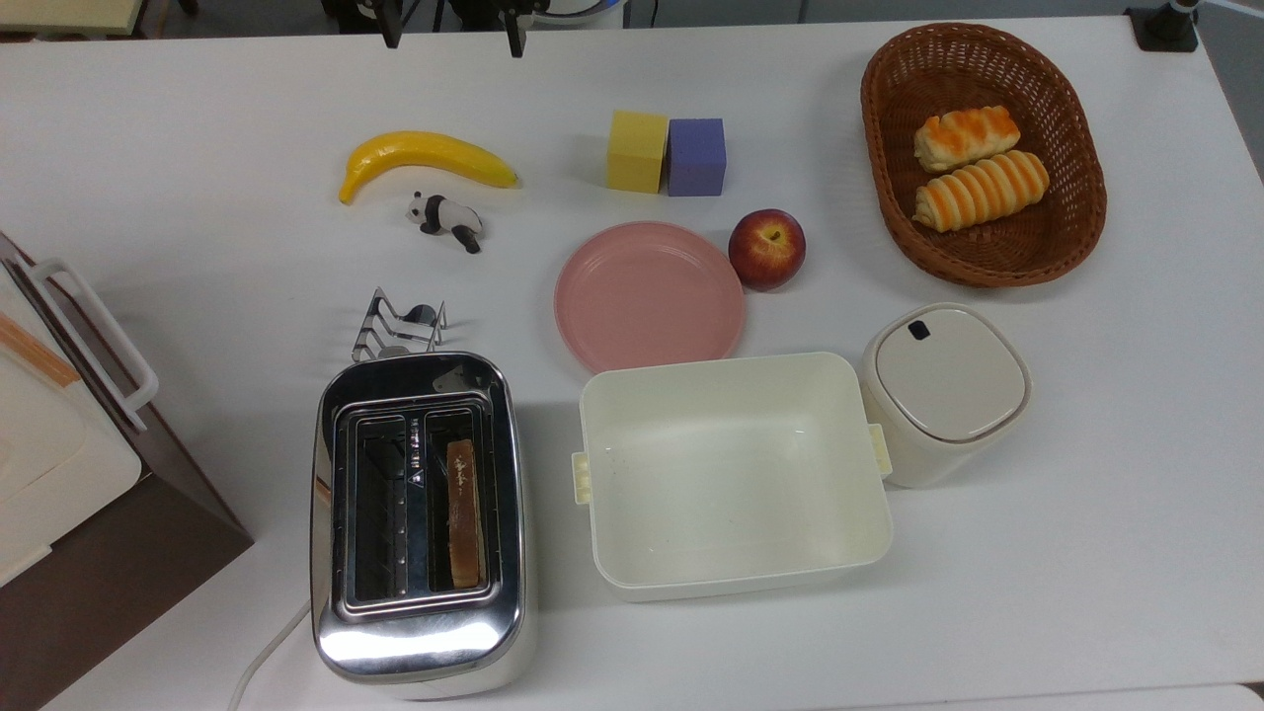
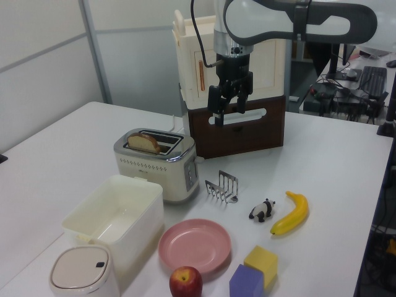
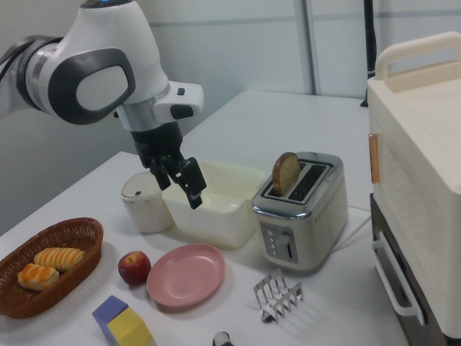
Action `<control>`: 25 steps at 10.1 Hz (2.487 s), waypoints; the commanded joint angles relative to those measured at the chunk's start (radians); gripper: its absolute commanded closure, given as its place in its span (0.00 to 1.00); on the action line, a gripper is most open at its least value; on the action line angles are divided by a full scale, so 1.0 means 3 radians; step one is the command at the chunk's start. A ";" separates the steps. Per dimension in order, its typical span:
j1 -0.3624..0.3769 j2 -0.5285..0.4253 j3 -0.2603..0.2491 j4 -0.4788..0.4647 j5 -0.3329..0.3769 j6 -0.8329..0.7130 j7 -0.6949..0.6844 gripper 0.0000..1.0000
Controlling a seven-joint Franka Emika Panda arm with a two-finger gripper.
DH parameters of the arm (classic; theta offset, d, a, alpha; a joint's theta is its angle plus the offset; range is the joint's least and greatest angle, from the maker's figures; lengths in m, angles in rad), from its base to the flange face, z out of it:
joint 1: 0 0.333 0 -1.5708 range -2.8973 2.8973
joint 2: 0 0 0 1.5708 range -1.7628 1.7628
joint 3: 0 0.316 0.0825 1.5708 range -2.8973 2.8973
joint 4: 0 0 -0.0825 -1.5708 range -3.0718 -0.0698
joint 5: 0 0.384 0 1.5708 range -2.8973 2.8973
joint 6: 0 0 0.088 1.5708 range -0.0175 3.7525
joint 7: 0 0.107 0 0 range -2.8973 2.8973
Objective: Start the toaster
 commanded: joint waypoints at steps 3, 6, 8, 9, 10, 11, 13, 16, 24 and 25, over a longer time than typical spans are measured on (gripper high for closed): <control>0.0014 -0.0141 -0.0028 -0.0192 0.0038 0.0047 -0.0295 0.00; 0.0009 -0.0136 -0.0028 -0.0192 0.0038 0.0047 -0.0305 0.00; 0.0009 -0.0130 -0.0028 -0.0197 0.0043 0.0077 -0.0300 0.42; 0.0014 -0.0125 -0.0028 -0.0202 0.0053 0.0093 -0.0285 0.91; 0.0014 -0.0125 -0.0028 -0.0203 0.0058 0.0108 -0.0295 1.00; 0.0014 -0.0115 -0.0028 -0.0208 0.0048 0.0144 -0.0300 1.00; -0.0017 -0.0095 -0.0028 -0.0284 0.0038 0.0398 -0.0300 1.00; -0.0139 0.0379 -0.0033 -0.0279 -0.0008 0.1154 -0.0264 1.00; -0.0221 0.1035 0.0008 -0.0269 -0.0351 0.2117 -0.0264 1.00; -0.0221 0.1061 0.0013 -0.0269 -0.0361 0.2148 -0.0269 1.00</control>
